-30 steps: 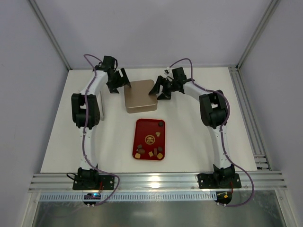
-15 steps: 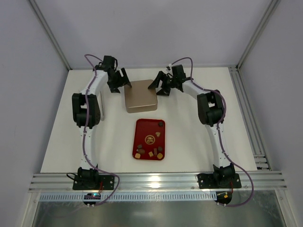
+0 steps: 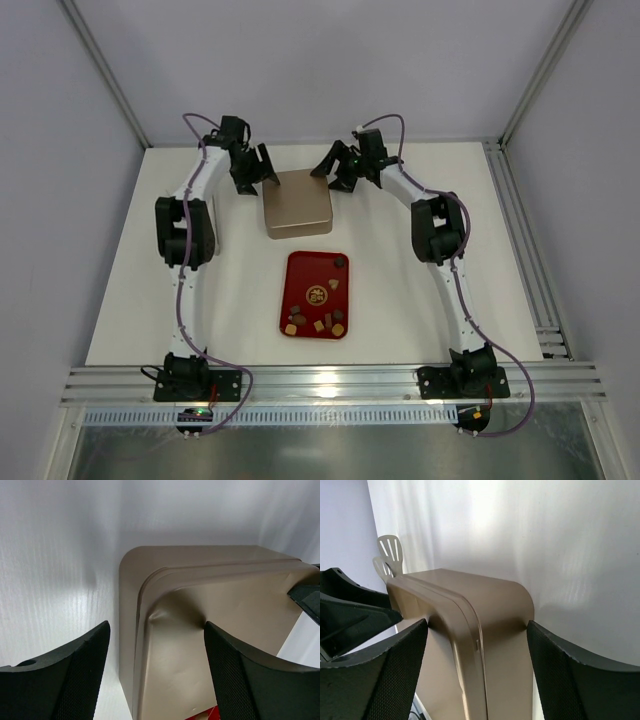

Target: Pack the chocolate

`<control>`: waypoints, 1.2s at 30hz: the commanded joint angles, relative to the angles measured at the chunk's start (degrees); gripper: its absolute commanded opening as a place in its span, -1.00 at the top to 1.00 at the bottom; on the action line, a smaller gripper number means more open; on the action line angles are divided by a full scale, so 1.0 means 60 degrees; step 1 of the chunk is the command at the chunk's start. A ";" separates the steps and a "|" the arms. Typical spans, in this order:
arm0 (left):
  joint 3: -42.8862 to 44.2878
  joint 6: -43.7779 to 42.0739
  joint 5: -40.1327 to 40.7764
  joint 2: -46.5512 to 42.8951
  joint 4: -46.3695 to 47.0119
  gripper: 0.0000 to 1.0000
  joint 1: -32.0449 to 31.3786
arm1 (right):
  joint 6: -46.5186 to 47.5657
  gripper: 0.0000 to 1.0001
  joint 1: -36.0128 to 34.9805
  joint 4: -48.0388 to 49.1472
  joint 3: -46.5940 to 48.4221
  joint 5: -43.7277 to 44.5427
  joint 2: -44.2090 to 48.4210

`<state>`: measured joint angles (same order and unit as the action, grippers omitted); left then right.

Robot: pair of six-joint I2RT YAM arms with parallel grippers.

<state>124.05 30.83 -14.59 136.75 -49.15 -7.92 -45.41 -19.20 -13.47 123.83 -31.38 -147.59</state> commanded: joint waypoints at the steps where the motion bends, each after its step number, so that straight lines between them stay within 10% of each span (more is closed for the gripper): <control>1: -0.0460 -0.0875 0.1479 0.1436 -0.2092 -0.45 -0.0261 | 0.0068 -0.59 -0.0125 -0.0610 0.0528 0.0643 -0.0304; 24: 0.0008 -0.1461 0.1333 0.2125 -0.2824 -0.14 -0.0949 | 0.0785 -0.29 -0.0432 -0.2178 0.0984 0.1142 -0.0555; 36: 0.0492 -0.2574 0.1026 0.2126 -0.3176 -0.25 -0.1096 | 0.0581 -0.29 -0.0842 0.0120 -0.3058 0.1201 0.2008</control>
<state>131.39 21.71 -15.42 140.14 -56.71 -11.38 -42.30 -20.95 -12.60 111.18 -24.80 -138.23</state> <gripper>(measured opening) 0.632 0.651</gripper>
